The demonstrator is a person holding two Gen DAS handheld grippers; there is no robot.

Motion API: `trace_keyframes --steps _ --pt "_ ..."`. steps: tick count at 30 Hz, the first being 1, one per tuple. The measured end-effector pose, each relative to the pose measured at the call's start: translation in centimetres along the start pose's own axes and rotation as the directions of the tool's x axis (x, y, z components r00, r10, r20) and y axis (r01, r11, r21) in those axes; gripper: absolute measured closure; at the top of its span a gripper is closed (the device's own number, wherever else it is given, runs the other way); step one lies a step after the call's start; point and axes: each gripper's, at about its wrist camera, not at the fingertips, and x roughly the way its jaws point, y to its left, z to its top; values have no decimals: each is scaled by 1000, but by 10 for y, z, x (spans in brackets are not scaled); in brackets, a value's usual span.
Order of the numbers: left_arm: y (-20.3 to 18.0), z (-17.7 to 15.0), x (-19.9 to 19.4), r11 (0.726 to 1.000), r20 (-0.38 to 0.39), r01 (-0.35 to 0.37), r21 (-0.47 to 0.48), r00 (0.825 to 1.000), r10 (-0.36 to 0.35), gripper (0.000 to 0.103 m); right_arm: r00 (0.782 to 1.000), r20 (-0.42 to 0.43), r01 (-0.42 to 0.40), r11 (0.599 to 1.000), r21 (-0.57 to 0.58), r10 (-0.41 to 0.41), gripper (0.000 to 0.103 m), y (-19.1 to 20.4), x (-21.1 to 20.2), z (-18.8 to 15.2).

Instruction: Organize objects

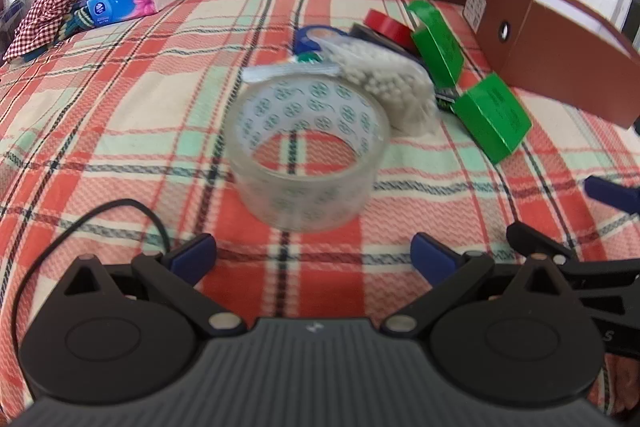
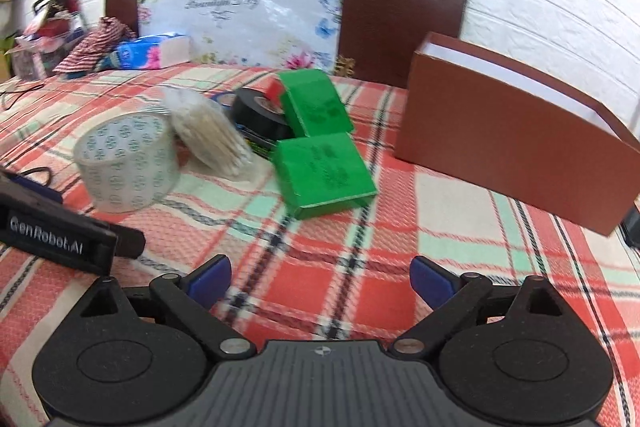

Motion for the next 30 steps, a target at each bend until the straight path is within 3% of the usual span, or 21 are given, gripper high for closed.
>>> trace_keyframes --steps 5,8,12,16,19,23,26,30 --pt "33 8 -15 998 35 49 -42 998 -47 0 991 -13 -134 991 -13 134 37 8 -1 8" --pt "57 23 -27 993 90 79 -89 993 -71 0 975 0 -223 973 -67 223 41 24 -4 15" --pt "68 45 -26 989 113 103 -103 989 -92 10 962 -7 -270 949 -161 273 41 51 4 27" --pt "66 53 -5 988 53 125 -92 991 -120 32 954 -25 -299 938 -173 300 40 68 28 43" --pt "66 53 12 987 2 126 -100 992 -126 44 941 -43 -338 920 -198 336 31 80 41 48" --pt "67 48 27 980 -39 153 -125 987 -159 66 940 -42 -338 904 -261 339 19 98 52 53" --pt "61 46 22 986 -35 134 -103 990 -138 69 937 -37 -345 902 -259 348 19 97 52 53" --pt "45 37 11 983 -72 164 -84 983 -170 69 936 -40 -345 895 -281 349 19 83 30 44"
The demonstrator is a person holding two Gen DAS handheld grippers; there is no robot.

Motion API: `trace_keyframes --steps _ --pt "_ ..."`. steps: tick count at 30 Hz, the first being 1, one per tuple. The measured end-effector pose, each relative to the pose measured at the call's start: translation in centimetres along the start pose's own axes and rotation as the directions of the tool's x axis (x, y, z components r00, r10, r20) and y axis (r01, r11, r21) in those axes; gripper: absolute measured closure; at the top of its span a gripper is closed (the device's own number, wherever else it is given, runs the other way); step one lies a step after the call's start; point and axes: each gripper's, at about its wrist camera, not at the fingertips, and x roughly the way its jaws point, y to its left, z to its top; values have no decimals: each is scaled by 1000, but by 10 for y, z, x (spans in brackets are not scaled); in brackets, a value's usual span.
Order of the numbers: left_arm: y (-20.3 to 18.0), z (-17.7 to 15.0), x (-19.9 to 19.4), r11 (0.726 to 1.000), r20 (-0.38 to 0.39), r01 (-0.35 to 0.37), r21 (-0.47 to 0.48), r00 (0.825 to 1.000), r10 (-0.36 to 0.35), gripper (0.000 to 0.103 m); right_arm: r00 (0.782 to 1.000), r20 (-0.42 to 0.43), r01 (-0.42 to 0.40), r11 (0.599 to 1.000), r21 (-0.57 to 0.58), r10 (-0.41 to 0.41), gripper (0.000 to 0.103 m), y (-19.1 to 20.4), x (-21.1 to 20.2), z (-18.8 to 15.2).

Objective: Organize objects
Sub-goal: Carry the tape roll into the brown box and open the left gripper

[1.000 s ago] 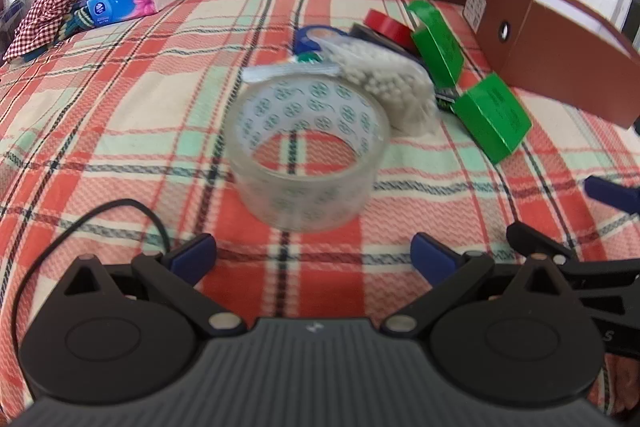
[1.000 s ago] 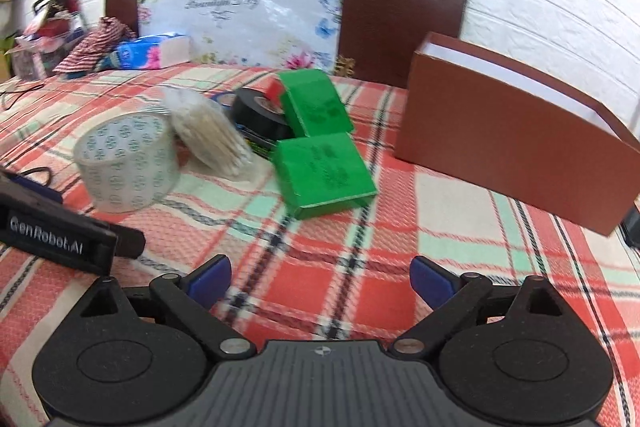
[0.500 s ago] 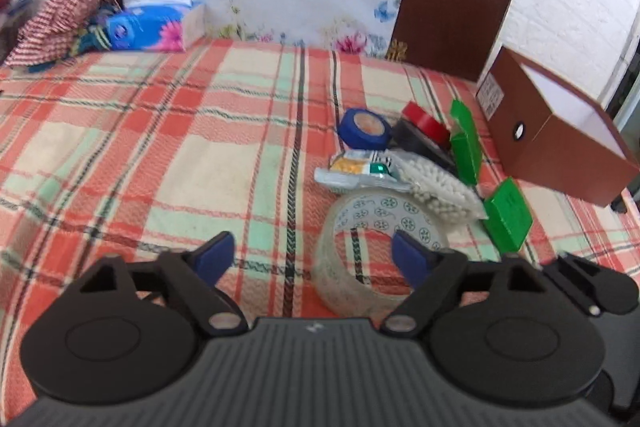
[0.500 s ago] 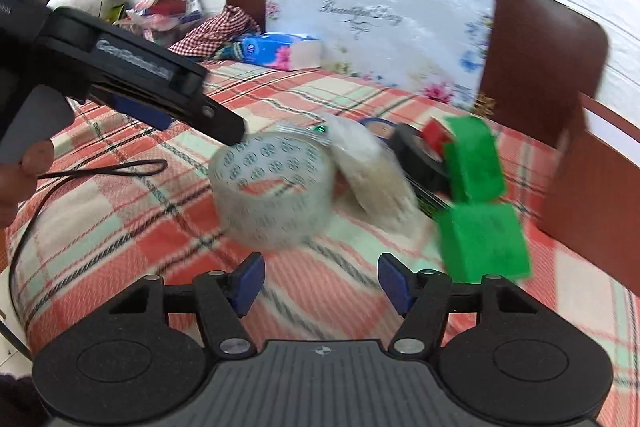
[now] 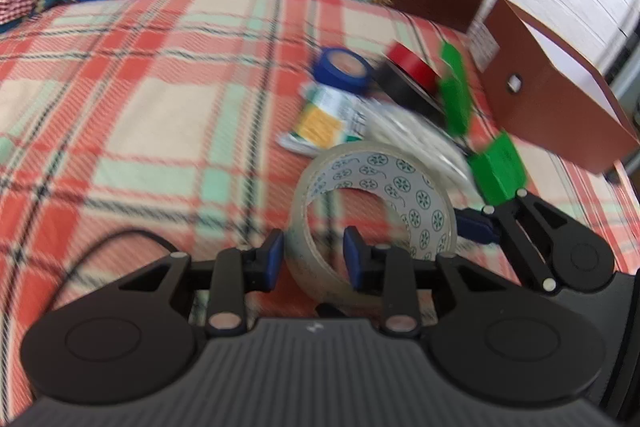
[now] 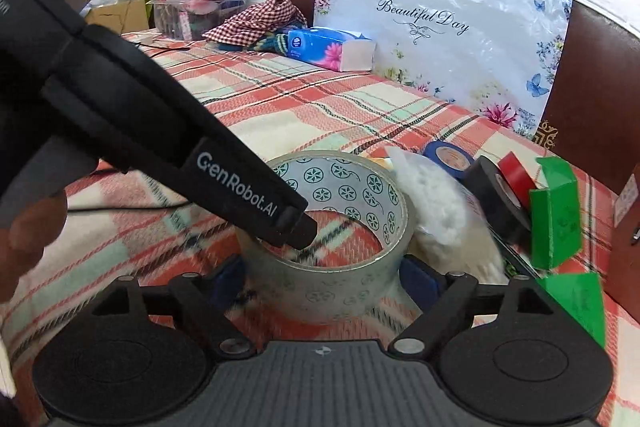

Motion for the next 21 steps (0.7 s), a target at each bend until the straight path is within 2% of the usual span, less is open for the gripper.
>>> trace_keyframes --steps 5,9,12,15,18,21 --pt "-59 -15 6 989 -66 61 132 996 -53 68 997 -20 69 997 35 -68 19 -20 -45 -37" --pt "-116 -19 14 955 -89 103 277 993 -82 68 986 -39 163 978 128 -159 19 -46 -81 -63" --pt "-153 -10 17 928 -91 152 340 988 -128 68 968 -11 247 948 199 -250 19 -65 -106 -79" --pt "-195 18 16 904 -44 170 393 985 -166 68 930 64 339 913 227 -362 19 -85 -128 -82" --pt "-237 53 12 878 41 156 452 980 -196 68 870 146 430 871 239 -470 19 -119 -143 -70" --pt "-273 91 13 867 114 148 476 967 -228 69 816 207 490 835 249 -540 19 -156 -152 -54"
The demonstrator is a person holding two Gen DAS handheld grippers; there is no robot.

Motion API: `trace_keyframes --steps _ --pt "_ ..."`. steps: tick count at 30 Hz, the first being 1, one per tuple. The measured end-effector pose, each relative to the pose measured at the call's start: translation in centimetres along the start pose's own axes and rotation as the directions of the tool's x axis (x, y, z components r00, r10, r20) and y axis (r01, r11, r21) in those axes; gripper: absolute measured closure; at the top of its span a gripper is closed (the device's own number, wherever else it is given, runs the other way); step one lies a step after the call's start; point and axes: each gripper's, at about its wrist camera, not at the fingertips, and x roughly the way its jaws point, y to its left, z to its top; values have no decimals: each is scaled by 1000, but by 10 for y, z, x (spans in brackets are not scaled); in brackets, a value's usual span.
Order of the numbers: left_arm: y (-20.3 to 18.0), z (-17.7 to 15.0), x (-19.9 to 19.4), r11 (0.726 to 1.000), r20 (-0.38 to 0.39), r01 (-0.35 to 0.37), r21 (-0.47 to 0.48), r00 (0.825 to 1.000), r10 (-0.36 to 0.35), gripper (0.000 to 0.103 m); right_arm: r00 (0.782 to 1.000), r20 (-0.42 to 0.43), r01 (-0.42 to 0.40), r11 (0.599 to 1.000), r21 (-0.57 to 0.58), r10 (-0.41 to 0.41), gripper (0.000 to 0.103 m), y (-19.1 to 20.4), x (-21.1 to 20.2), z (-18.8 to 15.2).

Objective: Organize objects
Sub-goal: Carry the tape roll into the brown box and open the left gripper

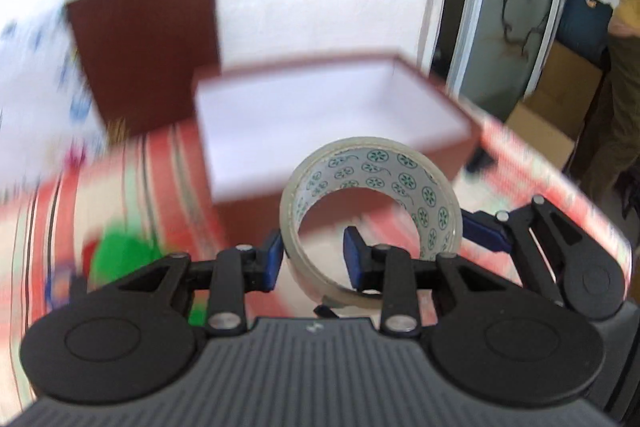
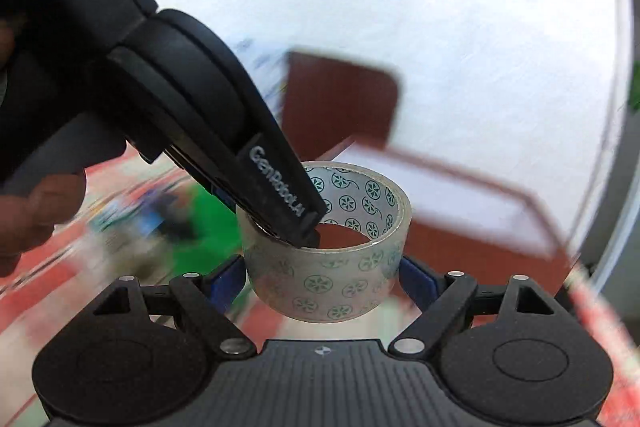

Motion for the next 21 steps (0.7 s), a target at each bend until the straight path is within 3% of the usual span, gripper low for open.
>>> trace_keyframes --steps 5,12,15,20,21 --pt "-14 52 44 1000 31 -16 14 999 15 69 999 21 44 999 27 -45 19 -46 42 17" --pt "-15 74 101 999 -4 -40 -13 999 40 67 999 -32 46 997 69 -44 19 -77 90 7" --pt "-15 71 119 996 -38 -84 -13 996 83 58 997 -64 38 994 102 -32 20 -81 103 0" --pt "-12 62 110 991 -33 -131 -12 991 130 43 998 -40 44 987 152 -38 18 -72 89 -6" --pt "-11 60 105 990 -26 -137 -14 990 137 34 998 -31 50 987 151 -45 18 -68 84 -7"
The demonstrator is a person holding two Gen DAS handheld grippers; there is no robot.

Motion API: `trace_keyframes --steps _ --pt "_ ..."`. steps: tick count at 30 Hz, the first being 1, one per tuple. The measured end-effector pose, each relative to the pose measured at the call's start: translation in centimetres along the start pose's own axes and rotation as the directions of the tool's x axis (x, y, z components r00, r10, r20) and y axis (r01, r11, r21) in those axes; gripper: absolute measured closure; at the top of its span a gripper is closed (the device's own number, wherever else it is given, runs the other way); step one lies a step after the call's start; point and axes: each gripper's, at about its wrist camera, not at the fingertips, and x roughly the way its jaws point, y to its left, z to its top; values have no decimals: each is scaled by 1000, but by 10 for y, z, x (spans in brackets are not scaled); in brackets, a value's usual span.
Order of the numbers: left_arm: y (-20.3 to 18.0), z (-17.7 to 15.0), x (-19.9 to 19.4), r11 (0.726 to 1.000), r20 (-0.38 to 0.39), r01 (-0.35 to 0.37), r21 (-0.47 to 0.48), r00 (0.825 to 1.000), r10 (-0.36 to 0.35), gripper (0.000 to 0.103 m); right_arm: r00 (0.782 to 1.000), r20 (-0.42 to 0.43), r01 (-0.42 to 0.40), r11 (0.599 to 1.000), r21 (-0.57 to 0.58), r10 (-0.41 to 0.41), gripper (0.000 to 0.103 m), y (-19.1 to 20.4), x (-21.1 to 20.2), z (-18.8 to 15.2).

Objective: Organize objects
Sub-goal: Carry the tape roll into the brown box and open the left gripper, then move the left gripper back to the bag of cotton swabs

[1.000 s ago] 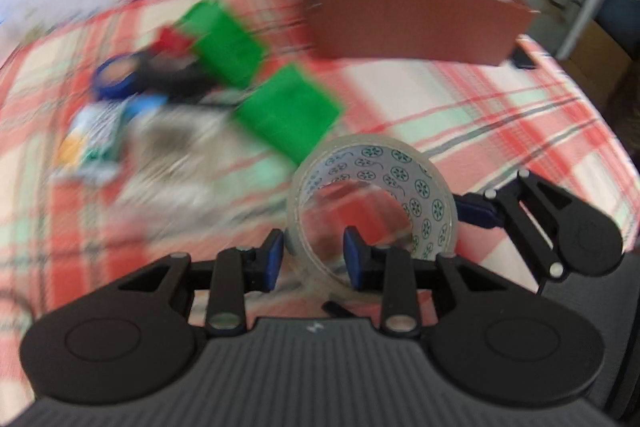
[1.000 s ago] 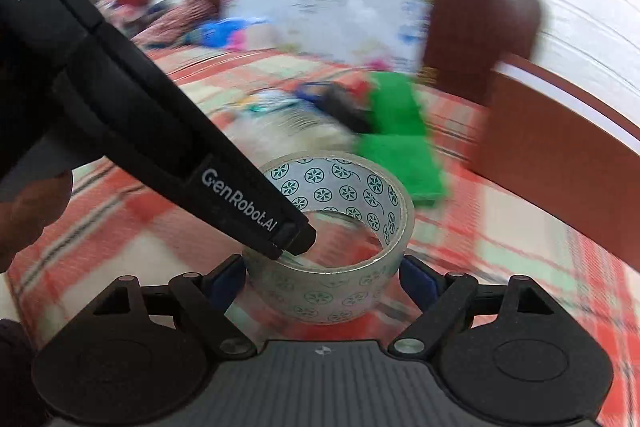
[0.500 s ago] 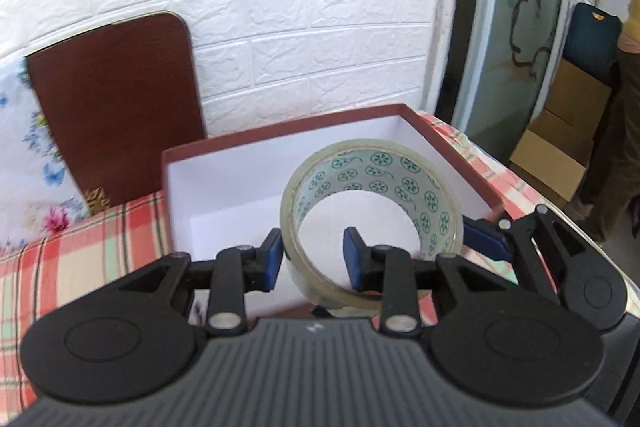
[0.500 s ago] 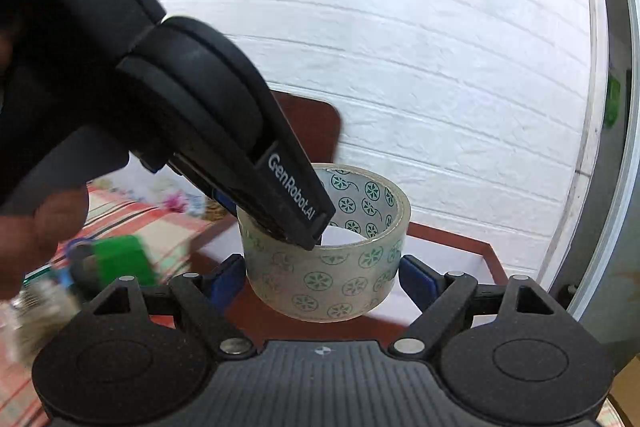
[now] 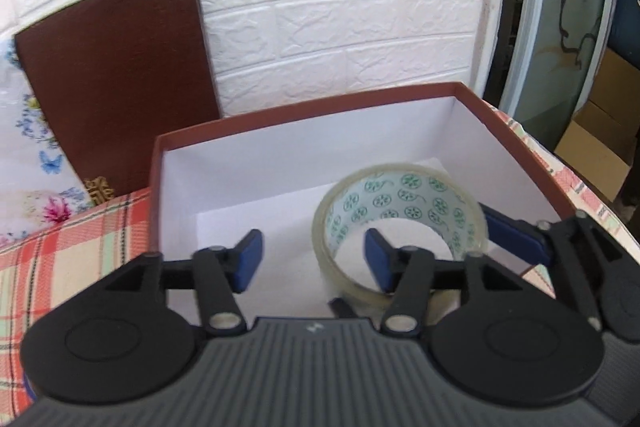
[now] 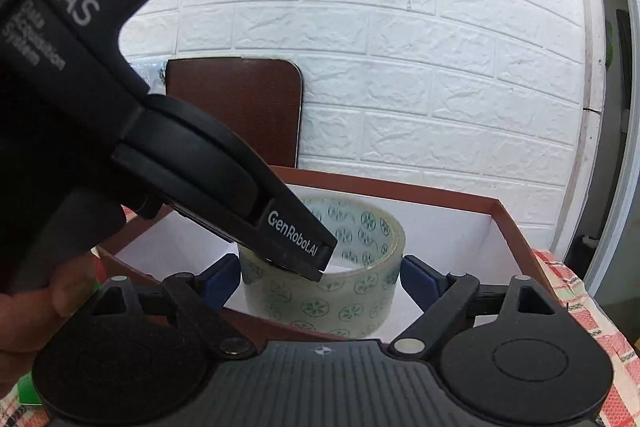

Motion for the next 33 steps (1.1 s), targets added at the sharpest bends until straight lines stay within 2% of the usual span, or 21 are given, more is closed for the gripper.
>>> trace_keyframes --steps 1,2,6,10,13,16,17,19,20,27,33 --pt "1 -2 -5 1000 5 -5 -3 1000 5 22 1000 12 10 1000 -6 -9 17 4 -5 -1" --pt "3 -3 -9 1000 11 -11 -6 1000 11 19 1000 19 18 1000 -13 -18 16 8 -11 -3" --pt "10 -10 -32 999 35 -34 -7 999 34 19 998 48 39 999 -5 -38 16 23 -38 -6" --pt "21 -29 -63 998 52 -64 -22 997 65 19 998 58 29 997 67 -33 16 38 -72 -19" --pt "36 -53 -89 996 58 -67 -60 996 71 18 1000 27 -5 990 139 2 16 54 -93 -35" --pt "52 -83 -106 992 42 -93 -86 994 97 18 997 -49 -51 983 177 61 16 85 -72 -49" --pt "57 -94 -109 990 29 -104 -92 994 107 18 994 -77 -66 983 172 81 17 89 -58 -50" --pt "69 -115 -114 987 2 -122 -102 992 123 18 985 -131 -97 985 146 116 18 113 -69 -58" --pt "75 -126 -116 985 -12 -135 -110 991 135 18 979 -151 -115 984 135 135 19 124 -62 -65" --pt "118 -185 -124 958 -91 -229 -175 972 216 18 942 -244 -220 973 68 230 22 166 -63 -79" --pt "154 -217 -128 931 -139 -274 -241 959 246 18 912 -303 -294 956 -15 276 38 196 -71 -80"
